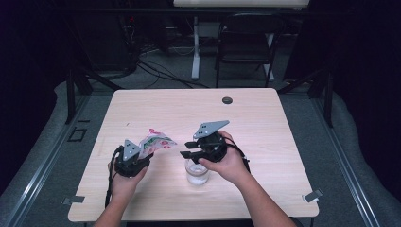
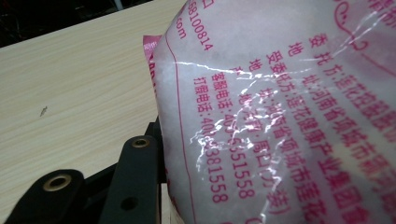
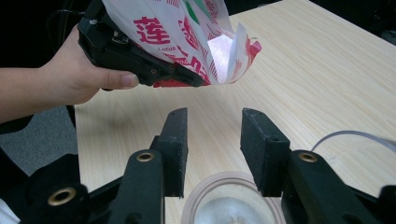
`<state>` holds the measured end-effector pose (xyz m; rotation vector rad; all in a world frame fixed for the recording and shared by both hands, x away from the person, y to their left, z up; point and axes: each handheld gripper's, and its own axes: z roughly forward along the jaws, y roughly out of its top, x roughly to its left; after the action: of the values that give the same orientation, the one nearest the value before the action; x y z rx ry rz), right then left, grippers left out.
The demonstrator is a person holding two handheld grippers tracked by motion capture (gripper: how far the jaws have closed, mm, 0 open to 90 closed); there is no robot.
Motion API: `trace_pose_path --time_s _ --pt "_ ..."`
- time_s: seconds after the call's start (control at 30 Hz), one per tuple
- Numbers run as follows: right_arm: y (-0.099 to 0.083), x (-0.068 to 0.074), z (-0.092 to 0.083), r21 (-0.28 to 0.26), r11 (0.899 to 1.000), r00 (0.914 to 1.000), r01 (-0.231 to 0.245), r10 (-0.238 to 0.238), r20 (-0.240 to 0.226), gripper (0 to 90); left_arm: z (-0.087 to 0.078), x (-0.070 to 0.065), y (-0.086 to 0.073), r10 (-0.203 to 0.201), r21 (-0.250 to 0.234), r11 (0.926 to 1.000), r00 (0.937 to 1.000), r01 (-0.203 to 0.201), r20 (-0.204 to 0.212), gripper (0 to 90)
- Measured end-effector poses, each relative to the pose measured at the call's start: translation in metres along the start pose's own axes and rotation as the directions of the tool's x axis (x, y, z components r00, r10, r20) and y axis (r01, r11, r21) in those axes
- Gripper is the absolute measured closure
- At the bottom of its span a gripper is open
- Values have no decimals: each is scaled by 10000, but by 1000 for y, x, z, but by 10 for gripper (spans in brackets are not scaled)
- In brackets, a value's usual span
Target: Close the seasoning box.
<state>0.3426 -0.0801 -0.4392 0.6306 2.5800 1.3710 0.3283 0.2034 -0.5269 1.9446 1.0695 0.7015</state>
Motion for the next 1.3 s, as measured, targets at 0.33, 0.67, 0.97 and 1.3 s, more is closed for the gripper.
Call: trace_pose_path --time_s 0.33,0.67,0.97,1.3 --pt "-8 4 -22 -539 9984 9995 173 -158 281 696 -3 -11 7 548 -42 9985 9977 -550 -400 616" --pt "-9 9 -31 -813 9959 9981 401 -361 498 698 -2 -22 32 1738 -203 9842 9813 -1760 -831 616" --pt "-9 5 -42 -1461 9890 9958 226 -94 908 682 7 -34 49 2642 -382 9622 9581 -2697 -1109 615" --pt "-11 6 -41 -1268 9915 9956 300 -183 921 664 11 -49 38 3379 -143 9395 9331 -3421 -1234 616"
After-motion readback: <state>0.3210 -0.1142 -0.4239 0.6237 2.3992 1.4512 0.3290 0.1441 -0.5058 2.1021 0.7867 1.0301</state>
